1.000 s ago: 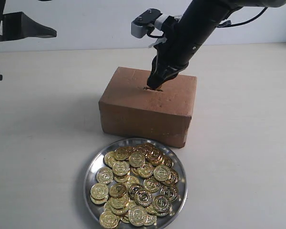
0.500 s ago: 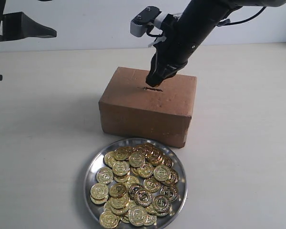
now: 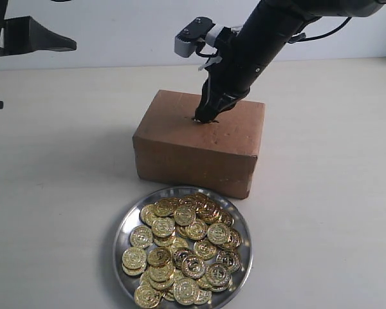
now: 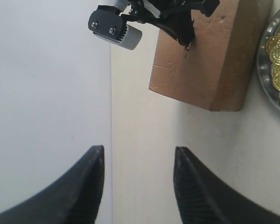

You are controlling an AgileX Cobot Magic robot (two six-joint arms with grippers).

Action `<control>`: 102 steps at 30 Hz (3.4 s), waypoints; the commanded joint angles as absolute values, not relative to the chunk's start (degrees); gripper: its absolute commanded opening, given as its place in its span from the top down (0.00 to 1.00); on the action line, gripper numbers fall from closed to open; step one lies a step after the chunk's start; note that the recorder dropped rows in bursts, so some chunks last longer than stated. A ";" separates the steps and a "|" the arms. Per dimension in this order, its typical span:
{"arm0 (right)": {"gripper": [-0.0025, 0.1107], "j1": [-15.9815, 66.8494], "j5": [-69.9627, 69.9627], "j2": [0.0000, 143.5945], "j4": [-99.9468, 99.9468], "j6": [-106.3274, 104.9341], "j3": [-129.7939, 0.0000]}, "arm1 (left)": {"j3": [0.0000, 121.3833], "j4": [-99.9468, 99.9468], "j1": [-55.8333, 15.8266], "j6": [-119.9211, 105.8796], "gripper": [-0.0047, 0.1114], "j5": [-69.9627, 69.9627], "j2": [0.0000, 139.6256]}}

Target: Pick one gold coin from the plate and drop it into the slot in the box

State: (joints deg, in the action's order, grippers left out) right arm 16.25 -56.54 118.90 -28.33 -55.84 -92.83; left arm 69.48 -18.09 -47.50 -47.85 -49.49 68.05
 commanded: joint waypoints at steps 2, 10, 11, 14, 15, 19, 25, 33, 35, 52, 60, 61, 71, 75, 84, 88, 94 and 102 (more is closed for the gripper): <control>0.84 15.98 -55.65 118.91 -28.35 -56.25 -93.10 | 69.45 -17.57 -47.35 -47.47 0.56 -49.59 67.66; 0.62 15.98 -55.89 115.84 -28.87 -54.75 -94.14 | 69.45 -17.57 -47.35 -47.47 0.56 -49.59 67.66; 0.62 15.98 -55.99 114.76 -29.14 -54.75 -94.24 | 69.45 -17.57 -47.35 -47.47 0.56 -49.59 67.66; 0.65 15.98 -55.86 111.27 -29.38 -53.98 -94.24 | 69.45 -17.57 -47.35 -47.26 0.56 -49.83 67.64; 0.69 15.98 -55.86 109.83 -29.43 -53.27 -94.24 | 69.45 -17.57 -47.35 -47.26 0.56 -50.28 67.64; 0.94 15.98 -57.07 103.65 -29.55 -49.06 -94.24 | 69.45 -17.19 -47.35 -47.26 0.64 -53.45 67.54; 0.98 15.98 -60.20 88.44 -29.41 -43.17 -90.89 | 69.45 -15.20 -47.35 -44.02 0.96 -63.55 65.42; 0.98 15.98 -35.74 56.47 -24.38 -35.51 -61.97 | 60.81 -14.82 -47.23 -26.22 0.96 -61.79 56.56; 0.98 15.98 -25.30 46.68 -26.71 -35.39 -49.72 | 51.97 -14.73 -47.23 -20.86 0.96 -53.62 52.75; 0.98 15.98 -11.67 11.01 -48.04 -34.35 -11.41 | 4.14 -14.09 -47.23 23.99 0.96 24.08 46.64; 0.98 15.98 -12.29 9.46 -49.47 -34.23 -6.55 | 0.00 -12.22 -47.23 23.86 0.96 25.68 46.64; 0.98 15.98 -12.29 9.46 -49.63 -34.12 -5.72 | 0.00 -12.22 -47.23 23.72 0.96 25.69 46.64; 0.98 15.98 -12.44 9.46 -52.97 -30.88 0.00 | 0.00 -12.77 -47.23 22.53 0.96 24.11 46.64; 0.98 15.98 -16.33 9.46 -54.31 -27.02 0.00 | 0.00 -12.88 -47.23 22.65 0.96 24.11 46.64; 0.98 15.98 -19.19 9.46 -60.95 -15.88 0.00 | 0.00 -13.00 -47.23 22.65 0.96 24.11 46.64; 0.98 16.62 -18.98 9.46 -60.95 -15.88 0.00 | 0.00 -13.00 -47.23 22.65 0.96 24.11 46.64; 0.98 20.04 -18.79 7.76 -60.95 -15.88 0.00 | 0.00 -14.60 -45.58 22.65 0.96 23.30 42.33; 0.98 17.65 -18.48 0.00 -61.34 -15.88 0.00 | 0.00 -17.58 -30.62 22.51 0.96 23.02 28.99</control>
State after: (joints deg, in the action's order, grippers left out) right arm 19.46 -18.94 0.60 -61.04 -15.75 -0.26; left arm 0.15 -17.23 -35.93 22.71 23.30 33.13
